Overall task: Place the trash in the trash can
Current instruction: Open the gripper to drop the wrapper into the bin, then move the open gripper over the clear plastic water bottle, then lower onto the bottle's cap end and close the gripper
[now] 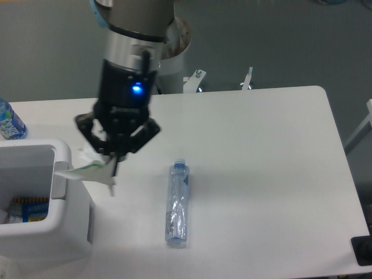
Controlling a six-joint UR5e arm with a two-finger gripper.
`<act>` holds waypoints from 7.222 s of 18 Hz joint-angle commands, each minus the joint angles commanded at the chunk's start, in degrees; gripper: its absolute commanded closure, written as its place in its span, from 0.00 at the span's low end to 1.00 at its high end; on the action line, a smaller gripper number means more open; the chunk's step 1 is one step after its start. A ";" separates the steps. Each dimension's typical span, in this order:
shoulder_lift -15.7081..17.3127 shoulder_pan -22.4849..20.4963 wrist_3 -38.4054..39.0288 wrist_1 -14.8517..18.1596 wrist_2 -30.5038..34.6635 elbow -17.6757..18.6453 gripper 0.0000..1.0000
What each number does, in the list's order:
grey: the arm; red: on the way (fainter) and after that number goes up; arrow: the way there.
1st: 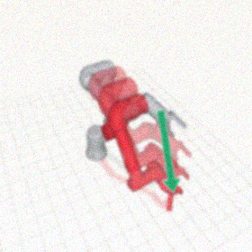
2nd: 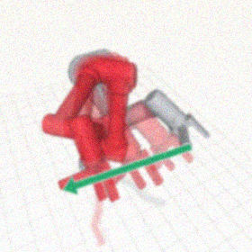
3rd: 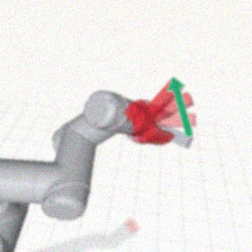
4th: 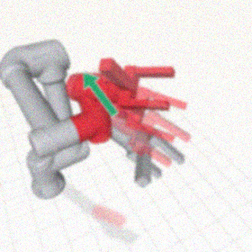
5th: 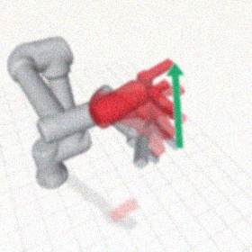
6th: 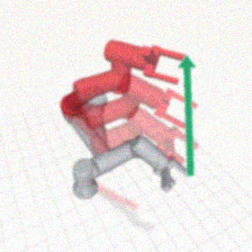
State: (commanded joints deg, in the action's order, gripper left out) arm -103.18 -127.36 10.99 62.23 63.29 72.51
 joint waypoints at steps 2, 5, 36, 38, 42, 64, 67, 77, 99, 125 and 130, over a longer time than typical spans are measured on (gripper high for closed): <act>-0.53 1.75 0.17 0.00 -0.36 0.09 0.96; -1.76 3.86 0.44 -0.09 -0.36 0.00 0.96; -4.66 -6.93 -0.44 -4.57 13.00 -1.50 0.00; -5.27 -7.64 -0.44 -4.66 14.48 -1.41 0.00; -7.03 -8.96 -0.53 -4.13 19.85 -0.79 0.00; -21.18 -7.82 -26.02 -2.64 21.79 8.44 0.00; -22.85 -6.59 -24.36 -3.86 21.88 7.65 0.00; -27.25 -3.34 -23.56 -7.02 24.95 6.85 0.00; -28.48 -2.46 -24.26 -7.82 28.65 8.09 0.19; -28.13 -2.37 -24.26 -7.82 30.32 8.00 0.40; -27.78 -2.37 -24.26 -7.82 30.23 8.00 0.45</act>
State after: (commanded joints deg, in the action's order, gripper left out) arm -130.96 -129.73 -13.27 54.40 93.52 80.51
